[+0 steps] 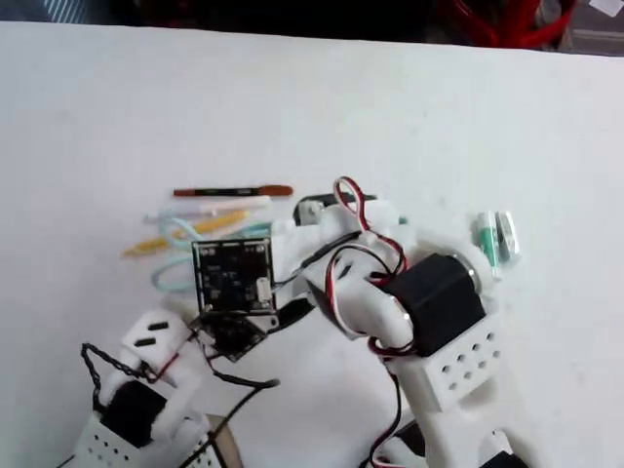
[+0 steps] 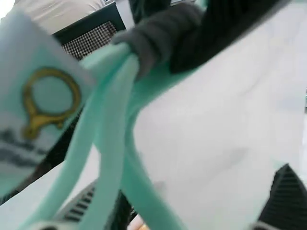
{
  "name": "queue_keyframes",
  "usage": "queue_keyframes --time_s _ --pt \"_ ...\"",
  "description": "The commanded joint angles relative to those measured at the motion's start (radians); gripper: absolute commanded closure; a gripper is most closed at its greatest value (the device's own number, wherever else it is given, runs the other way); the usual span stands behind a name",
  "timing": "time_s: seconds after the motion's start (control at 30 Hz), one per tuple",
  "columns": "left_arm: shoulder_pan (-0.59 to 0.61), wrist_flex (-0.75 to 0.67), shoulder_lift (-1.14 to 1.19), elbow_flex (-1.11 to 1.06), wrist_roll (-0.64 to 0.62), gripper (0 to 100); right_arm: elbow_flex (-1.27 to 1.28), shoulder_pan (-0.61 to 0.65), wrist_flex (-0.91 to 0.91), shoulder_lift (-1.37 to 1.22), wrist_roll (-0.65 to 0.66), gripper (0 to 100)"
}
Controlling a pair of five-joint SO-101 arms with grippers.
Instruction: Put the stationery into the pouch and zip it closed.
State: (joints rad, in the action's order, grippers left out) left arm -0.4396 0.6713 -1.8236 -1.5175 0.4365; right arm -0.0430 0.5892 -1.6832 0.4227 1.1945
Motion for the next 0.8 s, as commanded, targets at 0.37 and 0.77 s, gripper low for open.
queue_keyframes --time_s 0.37,0.77 --pt "-0.036 -0.005 -0.004 0.014 -0.018 97 -0.017 -0.143 0.232 -0.022 -0.425 98.1" --pt "-0.041 0.135 -0.004 0.124 -0.302 98 -0.043 -0.206 0.289 0.001 -0.845 98.1"
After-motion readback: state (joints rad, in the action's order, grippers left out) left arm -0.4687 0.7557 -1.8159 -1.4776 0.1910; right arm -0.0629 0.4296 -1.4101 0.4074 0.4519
